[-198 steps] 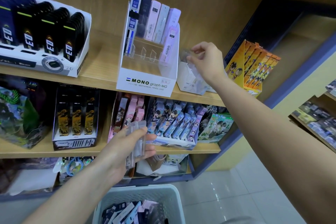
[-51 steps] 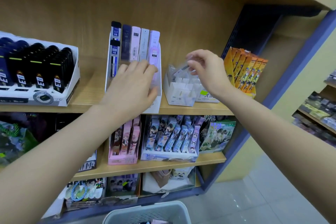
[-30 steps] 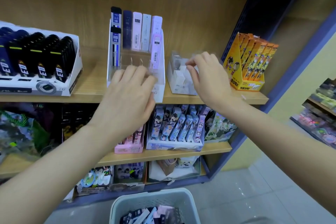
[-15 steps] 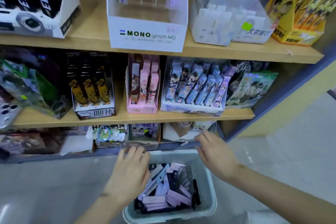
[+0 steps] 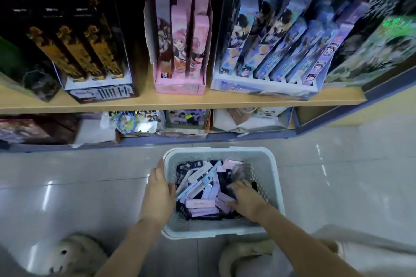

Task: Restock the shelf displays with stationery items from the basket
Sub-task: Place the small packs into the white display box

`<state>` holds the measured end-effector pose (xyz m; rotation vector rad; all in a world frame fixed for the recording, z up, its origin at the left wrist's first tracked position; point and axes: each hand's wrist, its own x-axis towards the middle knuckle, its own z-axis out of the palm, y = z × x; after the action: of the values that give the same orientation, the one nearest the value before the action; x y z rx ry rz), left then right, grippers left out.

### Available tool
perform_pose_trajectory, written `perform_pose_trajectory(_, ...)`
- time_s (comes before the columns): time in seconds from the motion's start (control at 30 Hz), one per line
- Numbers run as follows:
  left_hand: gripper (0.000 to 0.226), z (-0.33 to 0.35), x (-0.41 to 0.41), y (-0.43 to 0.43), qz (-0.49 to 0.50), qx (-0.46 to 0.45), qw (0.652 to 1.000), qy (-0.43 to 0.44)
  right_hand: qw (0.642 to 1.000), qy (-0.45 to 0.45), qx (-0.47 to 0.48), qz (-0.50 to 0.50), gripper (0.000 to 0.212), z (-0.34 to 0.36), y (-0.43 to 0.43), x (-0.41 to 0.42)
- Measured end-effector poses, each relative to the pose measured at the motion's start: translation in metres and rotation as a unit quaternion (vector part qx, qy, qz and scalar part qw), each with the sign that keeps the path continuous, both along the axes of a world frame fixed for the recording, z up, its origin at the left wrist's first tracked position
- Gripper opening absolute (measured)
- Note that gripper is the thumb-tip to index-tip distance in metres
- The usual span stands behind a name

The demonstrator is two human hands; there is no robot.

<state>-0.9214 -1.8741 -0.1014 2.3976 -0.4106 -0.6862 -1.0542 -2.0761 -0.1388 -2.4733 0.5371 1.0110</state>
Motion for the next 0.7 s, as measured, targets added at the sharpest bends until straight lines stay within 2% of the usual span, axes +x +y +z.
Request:
perform_pose_trajectory(0.13,0.064,0.006,-0.003,-0.007,0.039,-0.037,0.999,0.01,0.999,0.042,-0.012,0.006,0.061,-0.01,0.003,0.004)
perform_pose_trajectory(0.27,0.063,0.005,-0.006,-0.011,0.061,-0.042,0.997,0.025,0.998,0.049,-0.034,0.019,0.052,-0.013,0.006,0.01)
perform_pose_trajectory(0.37,0.065,0.003,-0.009,-0.01,0.067,-0.043,0.997,0.022,0.998,0.055,-0.03,0.025,0.036,-0.013,0.006,0.014)
perform_pose_trajectory(0.5,0.054,0.0,-0.015,-0.009,0.033,-0.037,0.991,-0.122,1.0,0.028,-0.002,-0.01,0.027,-0.006,0.009,0.017)
perform_pose_trajectory(0.57,0.044,0.0,-0.024,-0.013,0.014,-0.062,0.989,-0.132,0.997,-0.031,0.03,-0.065,0.026,-0.001,0.011,0.016)
perform_pose_trajectory(0.63,0.033,0.006,-0.033,-0.022,0.028,-0.105,0.994,-0.034,0.978,-0.081,0.095,-0.168,0.034,0.005,0.015,0.018)
perform_pose_trajectory(0.7,0.025,0.011,-0.036,-0.034,0.083,-0.14,0.972,0.169,0.933,-0.102,0.198,-0.283,0.03,0.014,0.023,0.024)
